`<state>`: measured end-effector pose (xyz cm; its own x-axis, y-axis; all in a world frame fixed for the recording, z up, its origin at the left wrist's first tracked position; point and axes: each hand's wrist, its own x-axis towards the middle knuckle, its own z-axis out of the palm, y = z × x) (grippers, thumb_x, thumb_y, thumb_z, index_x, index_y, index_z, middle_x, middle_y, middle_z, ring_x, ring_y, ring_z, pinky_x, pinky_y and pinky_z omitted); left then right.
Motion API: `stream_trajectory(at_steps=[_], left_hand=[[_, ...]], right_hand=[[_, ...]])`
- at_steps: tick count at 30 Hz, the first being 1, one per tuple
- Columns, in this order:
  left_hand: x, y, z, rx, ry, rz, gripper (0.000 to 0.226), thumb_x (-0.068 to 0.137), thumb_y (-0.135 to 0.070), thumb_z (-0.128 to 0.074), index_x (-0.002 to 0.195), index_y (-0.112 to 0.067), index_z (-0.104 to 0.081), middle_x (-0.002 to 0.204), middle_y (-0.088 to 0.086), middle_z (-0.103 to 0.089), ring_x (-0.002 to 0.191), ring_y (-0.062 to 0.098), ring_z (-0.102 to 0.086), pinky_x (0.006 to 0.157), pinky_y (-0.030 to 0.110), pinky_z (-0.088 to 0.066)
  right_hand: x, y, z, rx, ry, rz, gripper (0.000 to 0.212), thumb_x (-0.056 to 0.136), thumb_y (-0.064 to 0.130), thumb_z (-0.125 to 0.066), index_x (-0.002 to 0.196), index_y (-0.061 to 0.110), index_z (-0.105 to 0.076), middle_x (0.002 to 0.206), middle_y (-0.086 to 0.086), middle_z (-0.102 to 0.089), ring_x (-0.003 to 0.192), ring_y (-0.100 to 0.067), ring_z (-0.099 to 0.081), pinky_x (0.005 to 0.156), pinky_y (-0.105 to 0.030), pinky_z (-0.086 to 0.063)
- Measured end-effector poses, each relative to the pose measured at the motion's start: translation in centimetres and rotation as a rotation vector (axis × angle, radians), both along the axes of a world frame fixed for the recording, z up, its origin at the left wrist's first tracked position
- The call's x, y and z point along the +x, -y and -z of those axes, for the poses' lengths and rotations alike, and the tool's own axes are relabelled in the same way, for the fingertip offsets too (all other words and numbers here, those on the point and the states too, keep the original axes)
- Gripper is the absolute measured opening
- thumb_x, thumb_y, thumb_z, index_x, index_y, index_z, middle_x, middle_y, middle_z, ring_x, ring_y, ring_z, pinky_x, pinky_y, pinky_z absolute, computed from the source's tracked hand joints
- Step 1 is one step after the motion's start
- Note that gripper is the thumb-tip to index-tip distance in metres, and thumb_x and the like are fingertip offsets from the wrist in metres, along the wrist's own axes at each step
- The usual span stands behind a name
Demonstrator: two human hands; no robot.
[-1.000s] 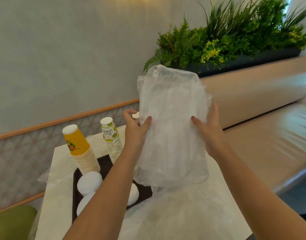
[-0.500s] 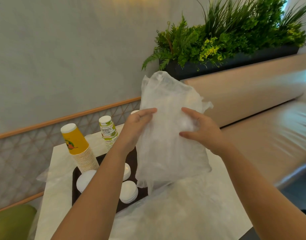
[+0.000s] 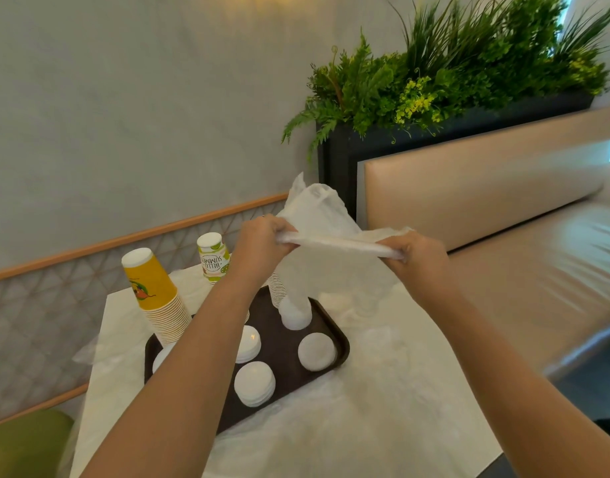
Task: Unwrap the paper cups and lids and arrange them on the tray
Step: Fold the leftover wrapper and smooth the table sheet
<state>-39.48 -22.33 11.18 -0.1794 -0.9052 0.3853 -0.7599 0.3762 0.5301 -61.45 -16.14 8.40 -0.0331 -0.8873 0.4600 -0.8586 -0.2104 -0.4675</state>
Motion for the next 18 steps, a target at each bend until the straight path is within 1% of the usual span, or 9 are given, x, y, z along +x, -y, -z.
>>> stream_trajectory(at_steps=[2, 3, 4, 7, 9, 10, 12, 15, 18], left_hand=[[0.1, 0.2, -0.3, -0.046, 0.012, -0.01, 0.02, 0.082, -0.02, -0.072, 0.098, -0.008, -0.073, 0.092, 0.012, -0.065, 0.093, 0.029, -0.059, 0.071, 0.029, -0.038], [0.2, 0.3, -0.3, -0.077, 0.003, -0.02, 0.02, 0.081, -0.02, -0.073, 0.097, -0.007, -0.073, 0.09, 0.01, -0.062, 0.092, 0.029, -0.058, 0.071, 0.028, -0.036], [0.2, 0.4, -0.3, -0.108, -0.017, -0.035, 0.02, 0.079, -0.019, -0.075, 0.096, -0.007, -0.073, 0.091, 0.008, -0.058, 0.091, 0.028, -0.056, 0.072, 0.028, -0.036], [0.1, 0.5, -0.4, -0.193, -0.229, -0.053, 0.021, 0.073, -0.015, -0.08, 0.09, -0.004, -0.072, 0.101, 0.0, -0.046, 0.098, 0.024, -0.05, 0.081, 0.033, -0.044], [-0.3, 0.5, -0.5, -0.242, -0.365, -0.054, 0.016, 0.075, -0.018, -0.078, 0.087, -0.01, -0.072, 0.116, -0.005, -0.045, 0.113, 0.024, -0.044, 0.089, 0.031, -0.043], [-0.6, 0.5, -0.4, -0.255, -0.412, -0.053, 0.012, 0.078, -0.021, -0.075, 0.087, -0.014, -0.07, 0.125, -0.007, -0.046, 0.121, 0.021, -0.04, 0.092, 0.03, -0.04], [-1.5, 0.2, -0.3, -0.256, -0.52, -0.043, 0.011, 0.086, -0.026, -0.068, 0.094, -0.02, -0.068, 0.133, -0.009, -0.049, 0.127, 0.017, -0.038, 0.098, 0.03, -0.038], [-2.6, -0.4, 0.0, -0.303, -0.634, -0.01, 0.018, 0.096, -0.027, -0.053, 0.105, -0.013, -0.06, 0.109, -0.001, -0.062, 0.104, 0.016, -0.054, 0.086, 0.026, -0.045], [-2.9, -0.8, 0.4, -0.407, -0.533, -0.027, 0.021, 0.1, -0.022, -0.043, 0.094, -0.004, -0.053, 0.08, 0.004, -0.056, 0.072, 0.015, -0.05, 0.06, 0.011, -0.034]], right_hand=[[-0.1, 0.0, 0.1, -0.147, -0.048, 0.007, 0.022, 0.088, 0.017, -0.056, 0.09, 0.005, -0.075, 0.077, -0.012, -0.058, 0.076, -0.015, -0.044, 0.073, -0.03, -0.038], [0.0, 0.0, 0.3, -0.237, -0.012, 0.01, 0.02, 0.086, 0.015, -0.058, 0.086, 0.004, -0.074, 0.075, -0.007, -0.052, 0.076, -0.01, -0.041, 0.07, -0.031, -0.038], [0.1, -0.3, 0.3, -0.249, 0.106, 0.017, 0.014, 0.086, 0.011, -0.06, 0.089, 0.005, -0.072, 0.08, -0.003, -0.048, 0.078, -0.011, -0.042, 0.07, -0.029, -0.038], [0.4, -0.8, -0.1, -0.197, 0.475, 0.001, 0.016, 0.09, 0.002, -0.055, 0.096, 0.017, -0.054, 0.111, 0.006, -0.041, 0.091, -0.001, -0.044, 0.072, 0.0, -0.035], [0.6, -0.8, 0.1, -0.256, 0.416, 0.012, 0.014, 0.093, 0.002, -0.051, 0.095, 0.015, -0.055, 0.125, 0.009, -0.032, 0.098, 0.013, -0.036, 0.08, 0.008, -0.024], [0.6, -0.6, 0.4, -0.281, 0.392, 0.017, 0.012, 0.095, 0.002, -0.049, 0.1, 0.009, -0.057, 0.125, 0.008, -0.033, 0.096, 0.014, -0.034, 0.081, 0.009, -0.022], [0.9, -0.3, 0.7, -0.318, 0.361, 0.048, 0.011, 0.097, 0.003, -0.045, 0.1, 0.007, -0.054, 0.108, 0.004, -0.042, 0.08, 0.003, -0.038, 0.074, 0.004, -0.029], [1.2, -0.1, 0.8, -0.41, 0.37, 0.081, 0.013, 0.097, 0.007, -0.041, 0.088, 0.016, -0.041, 0.079, 0.007, -0.039, 0.068, 0.001, -0.04, 0.063, -0.004, -0.032], [1.0, 0.3, 1.4, -0.466, 0.41, 0.078, 0.014, 0.094, 0.009, -0.038, 0.084, 0.018, -0.038, 0.074, 0.017, -0.035, 0.069, 0.007, -0.042, 0.061, -0.006, -0.032]])
